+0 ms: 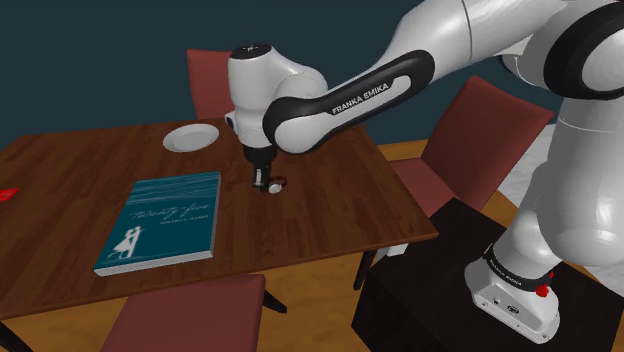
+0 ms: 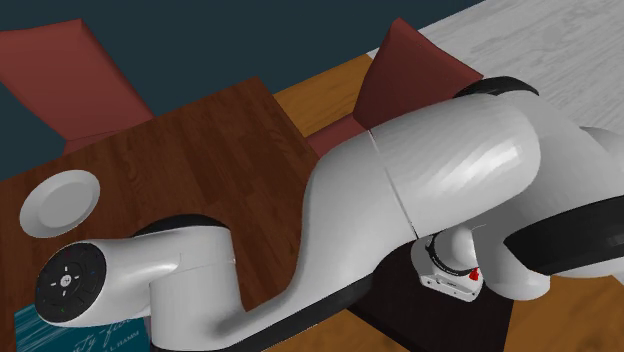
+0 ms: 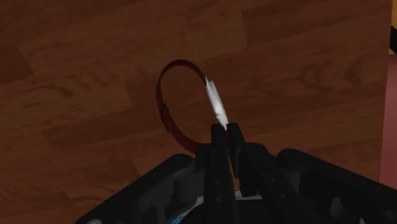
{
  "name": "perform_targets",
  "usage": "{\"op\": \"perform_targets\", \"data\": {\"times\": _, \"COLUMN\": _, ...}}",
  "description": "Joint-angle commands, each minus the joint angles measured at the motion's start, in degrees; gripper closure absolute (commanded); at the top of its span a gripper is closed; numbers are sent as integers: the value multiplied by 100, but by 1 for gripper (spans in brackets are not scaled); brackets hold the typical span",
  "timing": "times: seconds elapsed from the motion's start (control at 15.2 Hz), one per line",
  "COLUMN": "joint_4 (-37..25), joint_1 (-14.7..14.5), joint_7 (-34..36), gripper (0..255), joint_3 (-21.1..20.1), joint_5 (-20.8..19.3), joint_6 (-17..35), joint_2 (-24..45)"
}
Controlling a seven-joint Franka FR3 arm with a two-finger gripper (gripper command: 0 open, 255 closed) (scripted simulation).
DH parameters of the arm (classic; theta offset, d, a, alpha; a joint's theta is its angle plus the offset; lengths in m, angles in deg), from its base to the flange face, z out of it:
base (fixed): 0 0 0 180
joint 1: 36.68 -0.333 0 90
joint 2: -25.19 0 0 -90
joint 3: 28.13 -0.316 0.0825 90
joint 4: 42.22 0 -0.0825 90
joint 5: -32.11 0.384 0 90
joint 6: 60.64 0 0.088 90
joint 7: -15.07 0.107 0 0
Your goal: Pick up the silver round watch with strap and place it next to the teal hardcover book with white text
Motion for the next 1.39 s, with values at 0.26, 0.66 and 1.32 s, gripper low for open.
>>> {"op": "perform_targets", "data": {"times": 0.26, "joint_4": 229, "joint_1": -14, "joint_7": 84, "gripper": 255, "joint_3": 37, "joint_5": -99, "joint_6": 393, "joint_2": 175}}
{"op": "perform_targets", "data": {"times": 0.66, "joint_4": 388, "joint_1": -35, "joint_7": 165, "gripper": 255, "joint_3": 76, "joint_5": -195, "joint_6": 711, "joint_2": 345}}
{"op": "perform_targets", "data": {"times": 1.32, "joint_4": 387, "joint_1": -35, "joint_7": 165, "gripper": 0, "joint_3": 76, "joint_5": -195, "joint_6": 710, "joint_2": 346}}
